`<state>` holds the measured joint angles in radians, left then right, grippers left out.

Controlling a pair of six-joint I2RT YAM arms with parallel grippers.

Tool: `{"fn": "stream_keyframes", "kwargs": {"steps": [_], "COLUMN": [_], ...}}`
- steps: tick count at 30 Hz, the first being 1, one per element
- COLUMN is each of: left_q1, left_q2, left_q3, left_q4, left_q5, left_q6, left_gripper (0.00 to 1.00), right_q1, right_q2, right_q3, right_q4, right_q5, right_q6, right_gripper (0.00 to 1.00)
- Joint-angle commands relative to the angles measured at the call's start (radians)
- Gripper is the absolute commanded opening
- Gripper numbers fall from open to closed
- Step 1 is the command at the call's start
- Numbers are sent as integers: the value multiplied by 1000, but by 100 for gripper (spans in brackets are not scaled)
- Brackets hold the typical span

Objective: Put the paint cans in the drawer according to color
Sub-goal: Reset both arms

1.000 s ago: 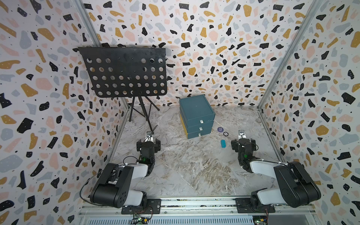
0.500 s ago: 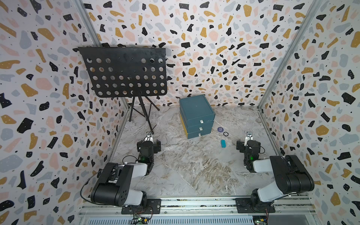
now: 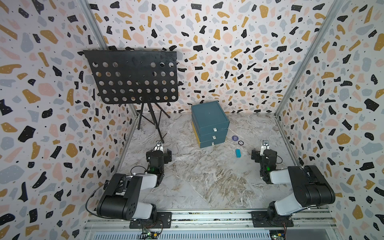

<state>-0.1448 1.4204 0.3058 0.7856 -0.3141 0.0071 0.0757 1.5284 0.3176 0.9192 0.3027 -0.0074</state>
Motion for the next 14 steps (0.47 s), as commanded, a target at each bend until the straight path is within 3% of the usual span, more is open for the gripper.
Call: {"fn": "stream_keyframes", "kwargs": {"steps": [1, 14], "left_q1": [3, 2], "left_q2": [-9, -6], "left_q3": [14, 10], "left_q4": [24, 35], "left_q5": [7, 9], "left_q6": [-6, -2], "left_gripper": [100, 100], "right_q1": [-3, -2], "right_q2": [-13, -13], "right_q3": [17, 17], "right_q4": [6, 6], "right_q5": [-3, -2], "right_q6": [9, 11], "right_gripper": [100, 100]}}
